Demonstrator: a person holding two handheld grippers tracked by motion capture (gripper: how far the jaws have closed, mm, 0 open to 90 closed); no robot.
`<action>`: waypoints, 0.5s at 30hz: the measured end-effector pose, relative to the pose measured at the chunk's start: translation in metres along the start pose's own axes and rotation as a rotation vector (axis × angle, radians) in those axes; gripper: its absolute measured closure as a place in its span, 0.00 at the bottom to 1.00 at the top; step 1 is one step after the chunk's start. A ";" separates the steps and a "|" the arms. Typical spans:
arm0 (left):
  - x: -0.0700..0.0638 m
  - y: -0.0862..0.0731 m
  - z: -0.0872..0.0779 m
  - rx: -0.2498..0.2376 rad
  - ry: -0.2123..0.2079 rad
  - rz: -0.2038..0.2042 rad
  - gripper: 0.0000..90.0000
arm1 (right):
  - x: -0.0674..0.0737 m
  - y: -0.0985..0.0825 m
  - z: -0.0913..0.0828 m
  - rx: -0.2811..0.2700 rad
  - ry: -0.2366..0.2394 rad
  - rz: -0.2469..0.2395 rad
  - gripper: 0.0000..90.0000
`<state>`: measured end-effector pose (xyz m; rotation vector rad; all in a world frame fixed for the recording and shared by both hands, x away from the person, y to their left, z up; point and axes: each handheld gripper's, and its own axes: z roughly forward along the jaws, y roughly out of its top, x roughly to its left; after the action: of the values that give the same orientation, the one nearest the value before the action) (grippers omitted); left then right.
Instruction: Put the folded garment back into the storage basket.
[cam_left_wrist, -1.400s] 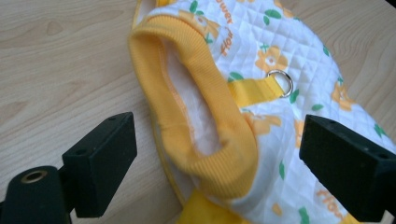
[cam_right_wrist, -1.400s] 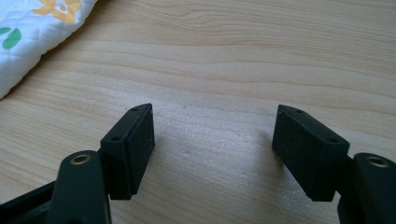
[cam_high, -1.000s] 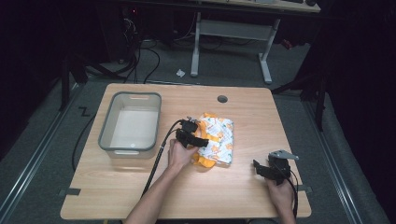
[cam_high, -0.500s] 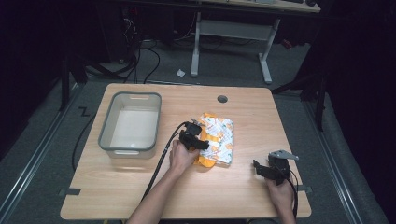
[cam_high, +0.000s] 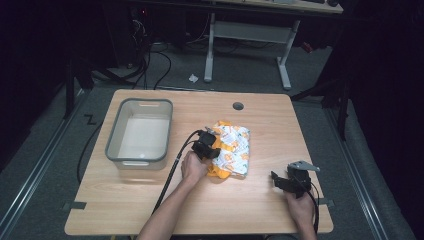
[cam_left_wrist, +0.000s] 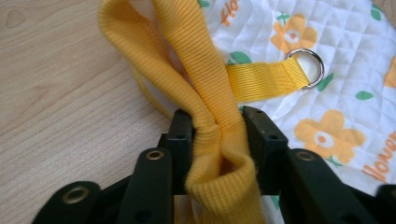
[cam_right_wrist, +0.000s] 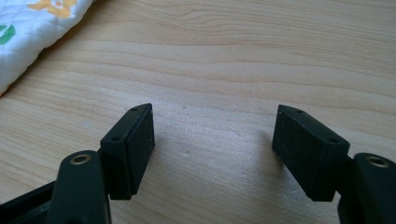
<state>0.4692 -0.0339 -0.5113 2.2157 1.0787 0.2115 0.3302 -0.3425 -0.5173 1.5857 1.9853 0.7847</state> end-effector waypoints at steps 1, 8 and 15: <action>0.000 0.000 0.000 0.003 -0.013 -0.019 0.76 | 0.000 0.000 0.000 0.000 0.000 0.000 0.33; 0.005 0.000 -0.004 -0.013 -0.034 -0.041 0.88 | 0.000 0.000 0.000 0.000 0.000 0.000 0.33; 0.007 0.005 -0.022 -0.065 -0.063 -0.045 0.89 | 0.000 0.000 0.000 0.000 0.000 0.000 0.33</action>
<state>0.4683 -0.0200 -0.4921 2.1242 1.0709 0.1537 0.3302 -0.3426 -0.5173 1.5860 1.9857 0.7848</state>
